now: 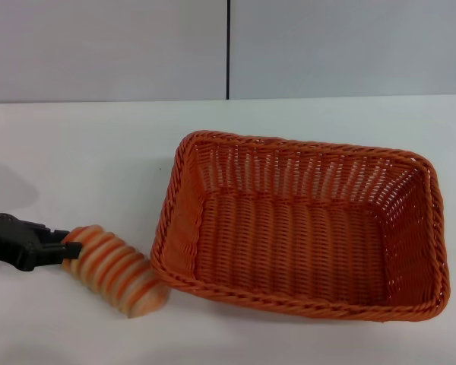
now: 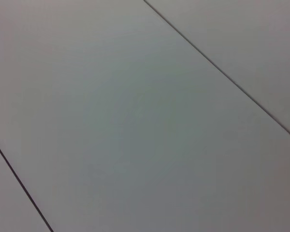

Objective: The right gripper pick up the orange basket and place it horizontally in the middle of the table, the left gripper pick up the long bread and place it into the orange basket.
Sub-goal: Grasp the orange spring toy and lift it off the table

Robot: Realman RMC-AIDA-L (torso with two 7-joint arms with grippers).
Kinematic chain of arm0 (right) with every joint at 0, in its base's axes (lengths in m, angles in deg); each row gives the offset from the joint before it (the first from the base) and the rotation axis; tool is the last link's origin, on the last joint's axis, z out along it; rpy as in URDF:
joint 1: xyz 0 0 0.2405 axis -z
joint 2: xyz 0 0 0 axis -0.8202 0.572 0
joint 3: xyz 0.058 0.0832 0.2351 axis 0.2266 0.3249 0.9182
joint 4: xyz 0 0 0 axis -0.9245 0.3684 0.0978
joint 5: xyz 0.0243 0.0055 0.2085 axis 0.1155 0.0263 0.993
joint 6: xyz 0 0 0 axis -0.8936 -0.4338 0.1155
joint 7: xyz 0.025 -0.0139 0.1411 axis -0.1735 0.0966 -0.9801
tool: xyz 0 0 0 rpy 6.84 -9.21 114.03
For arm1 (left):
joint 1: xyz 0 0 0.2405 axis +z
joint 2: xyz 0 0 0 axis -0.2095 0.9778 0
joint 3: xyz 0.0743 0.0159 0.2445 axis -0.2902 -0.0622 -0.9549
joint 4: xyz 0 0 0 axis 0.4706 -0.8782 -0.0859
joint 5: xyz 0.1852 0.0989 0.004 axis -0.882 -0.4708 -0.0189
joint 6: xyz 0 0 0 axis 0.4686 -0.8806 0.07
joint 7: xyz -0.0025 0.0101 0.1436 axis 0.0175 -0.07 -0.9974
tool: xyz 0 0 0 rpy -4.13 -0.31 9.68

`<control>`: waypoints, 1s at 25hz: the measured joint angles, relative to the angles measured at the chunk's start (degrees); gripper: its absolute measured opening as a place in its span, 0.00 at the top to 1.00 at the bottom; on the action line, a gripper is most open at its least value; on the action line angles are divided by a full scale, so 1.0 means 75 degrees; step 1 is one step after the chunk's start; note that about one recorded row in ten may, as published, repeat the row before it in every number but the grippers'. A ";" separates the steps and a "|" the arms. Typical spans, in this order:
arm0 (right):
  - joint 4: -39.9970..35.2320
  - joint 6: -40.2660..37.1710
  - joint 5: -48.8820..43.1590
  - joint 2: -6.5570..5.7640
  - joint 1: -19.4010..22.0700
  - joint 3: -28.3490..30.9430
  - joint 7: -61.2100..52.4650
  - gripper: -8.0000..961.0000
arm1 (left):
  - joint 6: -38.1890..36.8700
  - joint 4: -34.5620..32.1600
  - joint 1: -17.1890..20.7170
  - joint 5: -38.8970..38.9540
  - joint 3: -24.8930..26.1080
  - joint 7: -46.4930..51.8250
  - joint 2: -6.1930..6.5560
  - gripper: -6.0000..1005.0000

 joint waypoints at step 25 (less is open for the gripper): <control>-0.0138 -0.0029 0.0009 0.0071 -0.0111 0.0012 -0.0040 0.55 | 0.1588 -0.0363 -0.0096 0.0321 0.1949 -0.0070 -0.0475 0.83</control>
